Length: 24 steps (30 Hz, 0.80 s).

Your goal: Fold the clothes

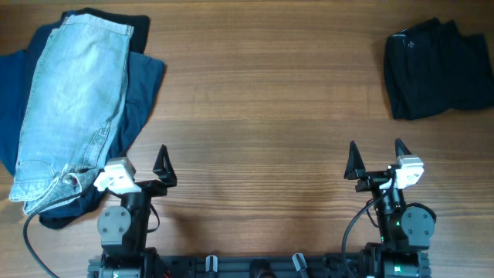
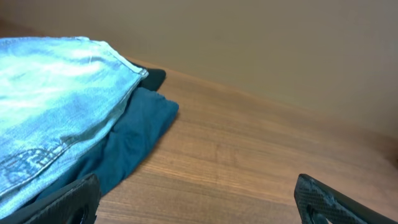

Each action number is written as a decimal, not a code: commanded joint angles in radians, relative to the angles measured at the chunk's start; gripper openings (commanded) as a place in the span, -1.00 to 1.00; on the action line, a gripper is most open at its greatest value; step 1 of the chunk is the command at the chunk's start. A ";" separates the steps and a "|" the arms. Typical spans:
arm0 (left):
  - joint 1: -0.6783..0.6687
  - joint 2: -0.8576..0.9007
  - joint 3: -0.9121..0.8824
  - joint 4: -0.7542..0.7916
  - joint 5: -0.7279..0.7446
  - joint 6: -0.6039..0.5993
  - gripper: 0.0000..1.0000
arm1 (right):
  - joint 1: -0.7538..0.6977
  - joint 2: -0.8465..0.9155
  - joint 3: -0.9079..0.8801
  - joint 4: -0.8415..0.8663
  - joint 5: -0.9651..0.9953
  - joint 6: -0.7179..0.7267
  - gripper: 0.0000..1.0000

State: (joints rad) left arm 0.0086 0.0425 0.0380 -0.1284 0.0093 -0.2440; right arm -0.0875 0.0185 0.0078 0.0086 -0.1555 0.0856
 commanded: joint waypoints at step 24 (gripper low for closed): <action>0.010 -0.040 -0.008 -0.001 0.023 0.030 1.00 | 0.000 -0.005 -0.003 0.003 0.011 -0.001 1.00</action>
State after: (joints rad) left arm 0.0151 0.0139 0.0380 -0.1284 0.0246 -0.2401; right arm -0.0875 0.0185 0.0078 0.0086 -0.1555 0.0856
